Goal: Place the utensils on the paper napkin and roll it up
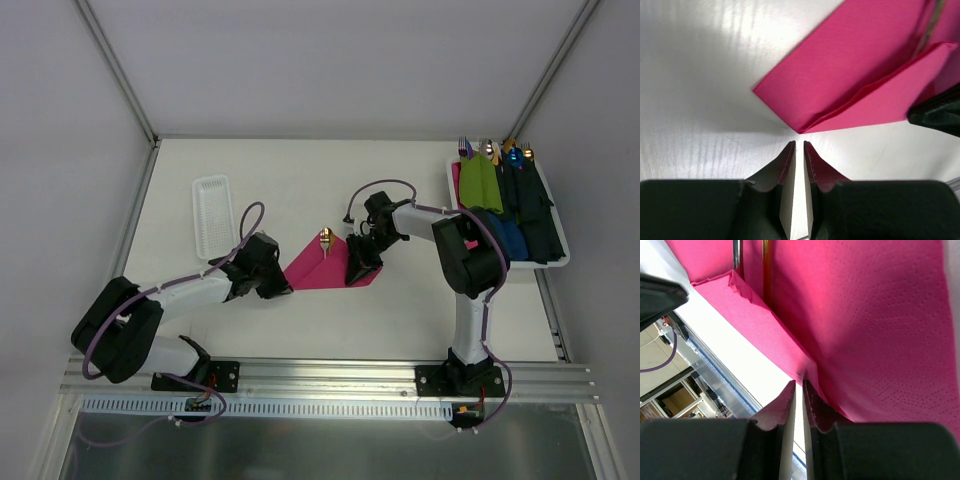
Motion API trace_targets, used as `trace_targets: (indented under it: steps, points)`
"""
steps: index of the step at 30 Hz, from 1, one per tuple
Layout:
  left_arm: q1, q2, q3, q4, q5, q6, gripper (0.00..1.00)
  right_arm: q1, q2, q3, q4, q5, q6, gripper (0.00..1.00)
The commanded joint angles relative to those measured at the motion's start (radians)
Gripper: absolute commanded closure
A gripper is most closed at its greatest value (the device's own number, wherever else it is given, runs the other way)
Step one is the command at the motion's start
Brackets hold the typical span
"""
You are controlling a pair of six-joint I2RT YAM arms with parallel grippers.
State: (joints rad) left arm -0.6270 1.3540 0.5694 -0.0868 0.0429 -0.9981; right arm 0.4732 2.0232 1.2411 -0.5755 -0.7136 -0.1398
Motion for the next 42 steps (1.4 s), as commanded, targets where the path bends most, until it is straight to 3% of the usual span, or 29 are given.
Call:
trace_targets:
  steps: [1, 6, 11, 23, 31, 42]
  points:
    - [-0.008, -0.068, 0.026, 0.115, 0.064, 0.136, 0.86, 0.004, 0.026, 0.012, -0.015, 0.057, -0.035, 0.86]
    - [-0.046, -0.026, 0.102, 0.194, 0.133, 0.220, 0.84, 0.005, 0.026, 0.015, -0.018, 0.054, -0.037, 0.86]
    - [-0.060, 0.098, 0.153, 0.266, 0.166, 0.193, 0.86, 0.004, 0.028, 0.015, -0.018, 0.052, -0.040, 0.86]
    - [-0.062, 0.327, 0.087, 0.835, 0.385, 0.072, 0.95, 0.004, 0.032, 0.020, -0.024, 0.048, -0.047, 0.86]
    - [-0.030, 0.398, 0.046, 0.946, 0.371, 0.004, 1.00, 0.004, 0.025, 0.020, -0.024, 0.052, -0.053, 0.86]
    - [0.009, 0.471, -0.005, 1.061, 0.405, -0.016, 1.00, 0.004, 0.029, 0.027, -0.034, 0.065, -0.061, 0.86]
